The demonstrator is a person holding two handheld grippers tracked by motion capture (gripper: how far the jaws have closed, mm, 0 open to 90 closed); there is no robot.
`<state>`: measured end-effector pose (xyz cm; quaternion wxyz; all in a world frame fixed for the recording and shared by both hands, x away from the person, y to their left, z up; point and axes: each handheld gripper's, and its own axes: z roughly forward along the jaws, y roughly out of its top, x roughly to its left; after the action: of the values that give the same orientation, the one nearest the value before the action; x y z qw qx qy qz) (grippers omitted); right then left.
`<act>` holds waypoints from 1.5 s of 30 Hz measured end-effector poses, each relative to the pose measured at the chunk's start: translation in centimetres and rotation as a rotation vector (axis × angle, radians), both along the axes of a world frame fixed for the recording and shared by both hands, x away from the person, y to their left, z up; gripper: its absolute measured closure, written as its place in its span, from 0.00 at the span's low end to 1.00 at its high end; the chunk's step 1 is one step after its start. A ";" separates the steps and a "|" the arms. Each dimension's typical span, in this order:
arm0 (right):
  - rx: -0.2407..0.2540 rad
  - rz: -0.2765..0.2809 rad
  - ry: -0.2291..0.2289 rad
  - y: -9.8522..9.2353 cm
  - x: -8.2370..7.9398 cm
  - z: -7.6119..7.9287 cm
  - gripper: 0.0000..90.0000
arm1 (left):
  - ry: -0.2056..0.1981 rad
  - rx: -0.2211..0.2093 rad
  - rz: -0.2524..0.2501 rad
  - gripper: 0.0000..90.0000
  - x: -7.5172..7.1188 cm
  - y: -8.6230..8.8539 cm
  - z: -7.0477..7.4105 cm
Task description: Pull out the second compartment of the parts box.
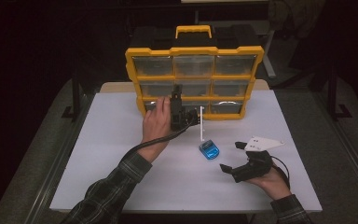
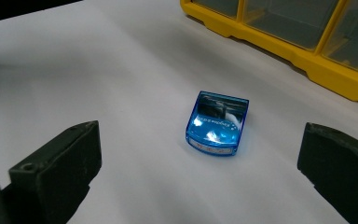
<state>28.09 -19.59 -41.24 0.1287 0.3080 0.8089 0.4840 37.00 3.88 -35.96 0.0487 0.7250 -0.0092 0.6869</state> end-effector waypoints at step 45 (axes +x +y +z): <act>0.012 0.000 0.000 -0.1 0.0 0.1 0.00 | -0.116 0.005 -0.011 0.04 1.6 -2.5 6.0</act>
<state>28.04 -19.73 -41.16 0.1270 0.3086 0.8060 0.4889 38.64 1.38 -29.92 0.0503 0.6842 -0.0176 0.7273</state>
